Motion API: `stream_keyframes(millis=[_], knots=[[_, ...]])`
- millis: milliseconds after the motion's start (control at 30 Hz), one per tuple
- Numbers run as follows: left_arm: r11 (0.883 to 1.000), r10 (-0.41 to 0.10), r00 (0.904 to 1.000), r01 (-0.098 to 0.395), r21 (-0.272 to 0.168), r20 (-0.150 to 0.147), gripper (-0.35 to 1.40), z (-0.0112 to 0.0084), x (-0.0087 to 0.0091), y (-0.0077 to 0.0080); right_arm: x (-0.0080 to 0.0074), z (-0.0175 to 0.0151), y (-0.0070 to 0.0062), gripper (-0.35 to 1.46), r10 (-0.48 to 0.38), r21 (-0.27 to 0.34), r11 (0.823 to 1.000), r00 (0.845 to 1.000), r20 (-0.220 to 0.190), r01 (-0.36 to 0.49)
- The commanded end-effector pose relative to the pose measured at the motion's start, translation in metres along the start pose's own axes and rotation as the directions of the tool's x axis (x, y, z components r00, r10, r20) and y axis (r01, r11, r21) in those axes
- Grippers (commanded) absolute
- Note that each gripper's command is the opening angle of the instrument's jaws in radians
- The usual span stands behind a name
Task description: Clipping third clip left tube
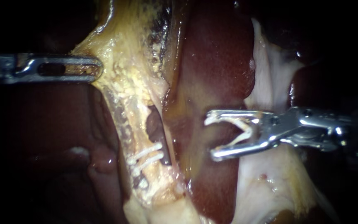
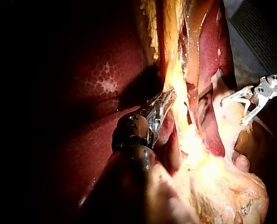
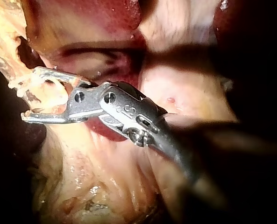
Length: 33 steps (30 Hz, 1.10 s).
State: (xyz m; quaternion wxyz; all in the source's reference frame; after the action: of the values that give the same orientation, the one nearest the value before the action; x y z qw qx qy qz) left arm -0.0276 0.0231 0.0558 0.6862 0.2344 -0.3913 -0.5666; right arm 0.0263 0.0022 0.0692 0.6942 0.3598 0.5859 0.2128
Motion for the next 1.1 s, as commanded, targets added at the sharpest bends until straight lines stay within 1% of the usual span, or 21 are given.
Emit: stream_keyframes(millis=[33, 167, 267, 333, 433, 567, 667, 900, 1100], knots=[[1.000, 0.000, 1.0000, 0.000, -0.002, 0.000, -0.35, -0.0001, 0.0000, -0.0001, -0.0001, 0.0008, 0.0003, 0.54, 0.018, 0.007, 1.000, 1.000, 0.003, -0.018], [1.000, 0.010, 0.9999, -0.010, -0.005, 0.002, -0.35, -0.0004, 0.0003, -0.0008, -0.0005, 0.0028, 0.0013, 0.53, 0.067, 0.022, 0.997, 0.998, 0.012, -0.067], [1.000, 0.015, 0.9999, -0.015, -0.003, 0.000, -0.35, -0.0006, 0.0004, -0.0012, -0.0011, 0.0039, 0.0022, 0.53, 0.082, 0.032, 0.996, 0.996, 0.020, -0.082], [1.000, 0.014, 0.9999, -0.014, -0.001, -0.001, -0.35, -0.0006, 0.0004, -0.0014, -0.0014, 0.0043, 0.0028, 0.53, 0.094, 0.034, 0.995, 0.995, 0.022, -0.095], [1.000, 0.014, 0.9999, -0.014, 0.001, -0.002, -0.35, -0.0007, 0.0005, -0.0015, -0.0021, 0.0050, 0.0042, 0.53, 0.107, 0.033, 0.994, 0.994, 0.023, -0.107], [1.000, 0.014, 0.9999, -0.014, 0.000, -0.002, -0.35, -0.0008, 0.0006, -0.0017, -0.0030, 0.0056, 0.0058, 0.53, 0.115, 0.028, 0.993, 0.993, 0.024, -0.115], [1.000, 0.013, 0.9999, -0.013, 0.002, -0.003, -0.35, -0.0009, 0.0006, -0.0019, -0.0034, 0.0059, 0.0066, 0.53, 0.118, 0.027, 0.993, 0.993, 0.024, -0.119], [1.000, 0.013, 0.9999, -0.013, 0.001, -0.002, -0.35, -0.0010, 0.0007, -0.0020, -0.0035, 0.0072, 0.0078, 0.53, 0.129, 0.023, 0.991, 0.991, 0.023, -0.129], [1.000, 0.013, 0.9999, -0.013, 0.001, -0.002, -0.35, -0.0010, 0.0007, -0.0021, -0.0041, 0.0089, 0.0085, 0.53, 0.142, 0.043, 0.989, 0.989, 0.034, -0.143]])
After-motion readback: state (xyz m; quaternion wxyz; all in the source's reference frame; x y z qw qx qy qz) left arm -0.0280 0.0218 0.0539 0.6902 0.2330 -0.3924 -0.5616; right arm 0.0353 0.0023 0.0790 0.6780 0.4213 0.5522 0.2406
